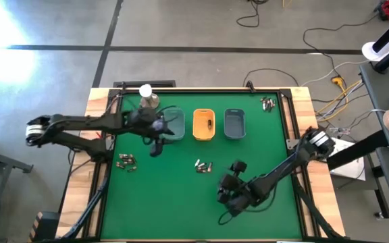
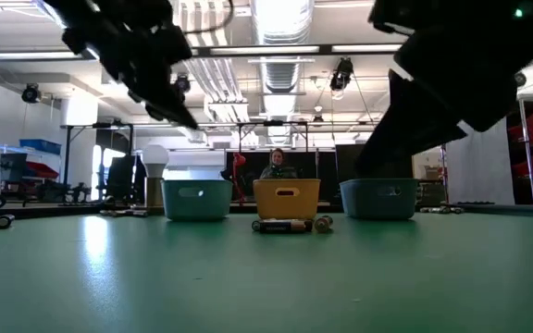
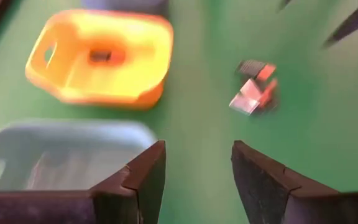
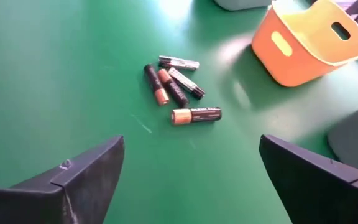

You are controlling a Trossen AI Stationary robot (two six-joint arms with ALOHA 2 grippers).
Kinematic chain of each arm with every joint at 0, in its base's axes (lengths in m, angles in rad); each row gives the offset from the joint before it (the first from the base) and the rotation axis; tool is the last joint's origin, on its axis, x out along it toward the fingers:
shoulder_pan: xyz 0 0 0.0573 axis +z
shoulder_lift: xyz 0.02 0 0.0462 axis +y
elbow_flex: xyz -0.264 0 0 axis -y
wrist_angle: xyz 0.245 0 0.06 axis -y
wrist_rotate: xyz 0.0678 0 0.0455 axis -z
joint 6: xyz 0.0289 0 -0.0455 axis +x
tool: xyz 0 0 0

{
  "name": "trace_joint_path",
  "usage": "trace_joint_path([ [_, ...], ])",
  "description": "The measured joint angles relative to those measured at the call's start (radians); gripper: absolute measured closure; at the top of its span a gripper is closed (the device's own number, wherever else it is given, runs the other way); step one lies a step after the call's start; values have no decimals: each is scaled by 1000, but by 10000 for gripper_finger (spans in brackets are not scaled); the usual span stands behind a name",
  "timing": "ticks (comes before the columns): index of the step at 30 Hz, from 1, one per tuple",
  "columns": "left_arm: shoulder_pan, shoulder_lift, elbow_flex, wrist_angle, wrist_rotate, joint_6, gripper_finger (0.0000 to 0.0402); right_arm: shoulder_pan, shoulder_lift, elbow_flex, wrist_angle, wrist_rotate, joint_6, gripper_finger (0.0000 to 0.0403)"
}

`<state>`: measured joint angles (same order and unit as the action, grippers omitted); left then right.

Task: Sort batteries
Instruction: Put the large black battery into the yellow bin

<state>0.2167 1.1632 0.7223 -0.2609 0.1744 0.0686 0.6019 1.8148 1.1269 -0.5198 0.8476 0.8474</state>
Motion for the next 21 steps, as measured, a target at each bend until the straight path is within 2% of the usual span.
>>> trace_joint_path([
  [5,-66,-111,-197,402,28,-104,241,-44,-85,-249,441,1,-157,35],
  [8,-94,-134,-299,626,26,-144,243,-75,-104,-355,717,-3,-306,35],
  [10,-101,-136,-348,735,26,-160,243,-103,-95,-403,859,-46,-393,35],
  [13,-103,-129,-388,810,18,-165,243,-150,-60,-448,980,-103,-454,35],
  [17,-103,-125,-409,817,-34,-167,243,-186,-21,-479,1048,-139,-511,35],
  [21,-102,-121,-408,827,-45,-175,243,-220,4,-480,1098,-226,-540,35],
])
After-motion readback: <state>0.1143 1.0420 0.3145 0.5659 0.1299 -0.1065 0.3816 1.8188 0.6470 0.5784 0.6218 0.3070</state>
